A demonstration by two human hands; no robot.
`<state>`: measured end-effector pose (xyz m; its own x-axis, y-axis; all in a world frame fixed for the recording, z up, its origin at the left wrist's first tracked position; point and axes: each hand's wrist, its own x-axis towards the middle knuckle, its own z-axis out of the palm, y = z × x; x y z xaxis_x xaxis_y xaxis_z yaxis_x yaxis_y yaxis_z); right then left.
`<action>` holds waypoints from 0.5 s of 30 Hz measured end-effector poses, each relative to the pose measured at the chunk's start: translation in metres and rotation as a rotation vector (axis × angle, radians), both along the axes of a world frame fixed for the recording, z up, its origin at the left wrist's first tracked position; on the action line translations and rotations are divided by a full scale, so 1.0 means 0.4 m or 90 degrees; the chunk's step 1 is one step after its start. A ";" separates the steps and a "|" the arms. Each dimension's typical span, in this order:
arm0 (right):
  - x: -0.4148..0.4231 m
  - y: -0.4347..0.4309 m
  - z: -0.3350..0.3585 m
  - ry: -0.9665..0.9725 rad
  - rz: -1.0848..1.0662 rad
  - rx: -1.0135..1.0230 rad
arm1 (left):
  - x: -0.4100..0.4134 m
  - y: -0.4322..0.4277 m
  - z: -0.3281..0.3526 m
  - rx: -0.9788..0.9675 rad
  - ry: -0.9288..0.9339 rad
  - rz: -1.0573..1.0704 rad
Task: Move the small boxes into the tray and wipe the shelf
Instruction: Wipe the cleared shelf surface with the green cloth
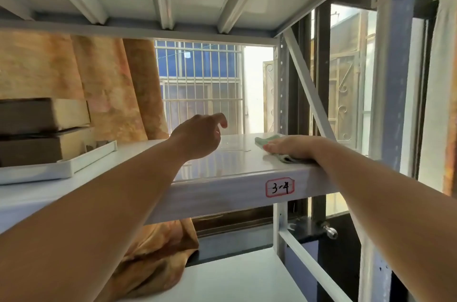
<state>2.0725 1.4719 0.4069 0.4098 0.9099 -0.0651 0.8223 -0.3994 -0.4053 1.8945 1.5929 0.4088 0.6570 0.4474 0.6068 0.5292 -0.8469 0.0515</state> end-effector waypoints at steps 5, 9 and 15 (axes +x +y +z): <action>0.002 0.009 0.002 0.029 -0.028 -0.039 | -0.002 -0.013 -0.006 -0.035 0.000 -0.033; 0.003 0.006 0.004 0.025 -0.094 -0.063 | -0.002 -0.013 -0.013 -0.055 0.009 -0.036; -0.031 -0.021 0.006 0.053 -0.103 -0.045 | 0.002 -0.017 -0.016 -0.062 0.034 -0.052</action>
<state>2.0603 1.4635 0.4093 0.5413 0.8242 -0.1664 0.7097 -0.5539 -0.4353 1.8951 1.5862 0.4024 0.7239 0.4460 0.5264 0.4630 -0.8797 0.1086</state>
